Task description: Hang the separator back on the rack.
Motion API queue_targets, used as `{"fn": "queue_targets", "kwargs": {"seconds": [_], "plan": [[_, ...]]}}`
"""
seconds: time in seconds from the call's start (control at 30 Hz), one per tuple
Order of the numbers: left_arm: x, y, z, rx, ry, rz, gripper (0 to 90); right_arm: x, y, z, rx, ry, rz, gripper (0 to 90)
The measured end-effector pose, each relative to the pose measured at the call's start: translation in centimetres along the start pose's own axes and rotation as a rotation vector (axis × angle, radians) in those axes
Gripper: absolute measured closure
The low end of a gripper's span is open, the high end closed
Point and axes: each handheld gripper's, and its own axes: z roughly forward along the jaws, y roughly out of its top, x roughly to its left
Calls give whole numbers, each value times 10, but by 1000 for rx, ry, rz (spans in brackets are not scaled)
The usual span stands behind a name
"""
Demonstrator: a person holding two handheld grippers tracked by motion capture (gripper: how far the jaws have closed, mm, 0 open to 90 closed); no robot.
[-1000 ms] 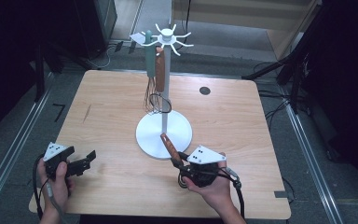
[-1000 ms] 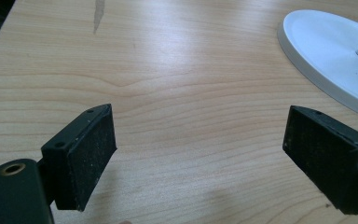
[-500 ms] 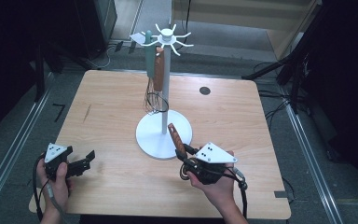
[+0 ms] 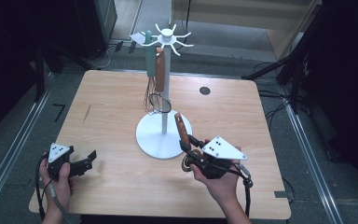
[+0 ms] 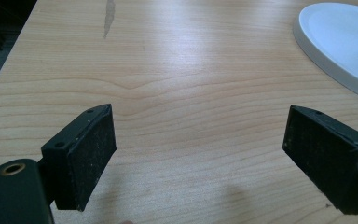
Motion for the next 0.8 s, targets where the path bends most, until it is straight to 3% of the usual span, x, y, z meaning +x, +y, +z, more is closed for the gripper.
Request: {"fn": "queue_targets", "kwargs": {"seconds": [0.33,0.8], "plan": [[1,0,0,6,-8,-6,98,-4,19,-4,-61,-47,12,700],[0,0,1,6,-10,-2,98,-5,40,-7,-110,-68,11,700]]}}
